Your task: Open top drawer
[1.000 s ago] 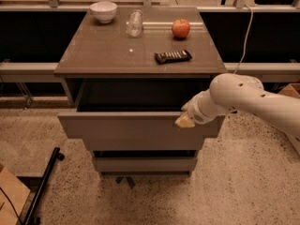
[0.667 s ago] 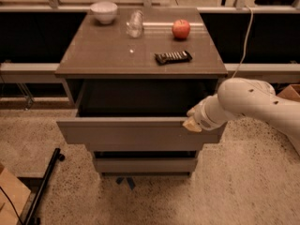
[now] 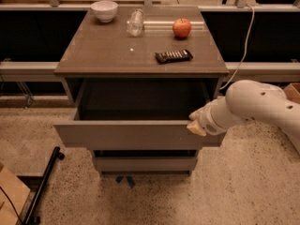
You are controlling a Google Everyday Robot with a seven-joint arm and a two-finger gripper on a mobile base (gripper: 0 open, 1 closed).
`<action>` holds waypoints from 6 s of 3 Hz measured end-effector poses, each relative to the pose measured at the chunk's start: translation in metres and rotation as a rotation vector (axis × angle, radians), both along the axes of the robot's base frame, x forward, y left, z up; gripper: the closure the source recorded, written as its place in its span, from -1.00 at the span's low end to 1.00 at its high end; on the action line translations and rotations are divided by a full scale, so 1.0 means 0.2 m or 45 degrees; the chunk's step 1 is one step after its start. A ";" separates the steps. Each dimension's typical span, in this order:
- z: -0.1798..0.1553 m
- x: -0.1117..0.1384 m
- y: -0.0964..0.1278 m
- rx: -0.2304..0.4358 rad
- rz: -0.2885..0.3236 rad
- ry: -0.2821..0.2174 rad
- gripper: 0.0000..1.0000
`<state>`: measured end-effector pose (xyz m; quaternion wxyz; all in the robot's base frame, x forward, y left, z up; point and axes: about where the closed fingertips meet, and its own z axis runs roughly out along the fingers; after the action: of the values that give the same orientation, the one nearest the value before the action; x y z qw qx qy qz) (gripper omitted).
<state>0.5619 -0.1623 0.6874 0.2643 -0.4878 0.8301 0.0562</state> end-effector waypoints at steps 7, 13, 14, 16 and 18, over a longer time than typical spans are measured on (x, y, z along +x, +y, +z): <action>-0.09 -0.25 -0.10 0.037 0.169 0.229 1.00; -0.03 -0.41 -0.25 0.027 0.117 0.322 1.00; -0.03 -0.41 -0.24 0.027 0.117 0.323 0.65; -0.03 -0.41 -0.23 0.027 0.122 0.327 -0.28; -0.04 -0.42 -0.23 0.027 0.127 0.331 -1.00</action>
Offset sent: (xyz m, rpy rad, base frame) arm 0.0030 0.0006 0.0000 0.0000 0.0000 0.0000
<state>0.4785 -0.2075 0.6796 0.1566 -0.5143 0.8314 0.1406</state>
